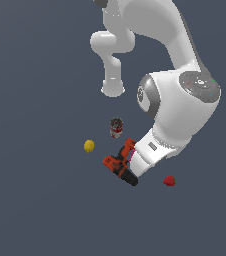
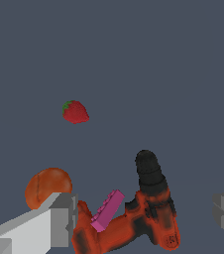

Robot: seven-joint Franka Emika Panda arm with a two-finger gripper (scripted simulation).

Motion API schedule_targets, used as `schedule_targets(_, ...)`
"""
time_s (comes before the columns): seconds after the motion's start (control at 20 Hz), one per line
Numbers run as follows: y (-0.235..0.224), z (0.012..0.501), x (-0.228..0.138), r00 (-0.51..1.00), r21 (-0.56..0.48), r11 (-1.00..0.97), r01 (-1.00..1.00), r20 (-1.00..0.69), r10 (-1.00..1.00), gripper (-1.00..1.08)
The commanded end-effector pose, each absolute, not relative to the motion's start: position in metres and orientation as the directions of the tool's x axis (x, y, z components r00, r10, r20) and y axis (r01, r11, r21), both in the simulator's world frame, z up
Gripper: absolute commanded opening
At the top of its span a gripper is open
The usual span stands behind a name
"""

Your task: Pick up a designated object from a clutter of objects.

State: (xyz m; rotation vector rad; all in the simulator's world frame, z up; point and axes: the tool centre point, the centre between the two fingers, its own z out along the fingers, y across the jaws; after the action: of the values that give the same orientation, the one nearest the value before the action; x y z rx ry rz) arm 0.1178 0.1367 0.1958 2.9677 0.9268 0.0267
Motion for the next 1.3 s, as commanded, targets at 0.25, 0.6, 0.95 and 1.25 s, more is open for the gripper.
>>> schedule_targets(0.25, 0.197, 0.133, 0.132, 0.683, 0.021, -0.682, 0.731, -0.002, 0.731, 1.0)
schedule_targets(0.6, 0.233, 0.092, 0.133, 0.584, 0.007, -0.584, 0.812, -0.002, 0.812, 1.0)
schedule_targets(0.95, 0.249, 0.074, 0.132, 0.539, 0.0, -0.539, 0.843, 0.0, 0.843, 1.0)
schedule_targets(1.25, 0.249, 0.07, 0.132, 0.539, 0.0, -0.539, 0.842, -0.001, 0.842, 1.0)
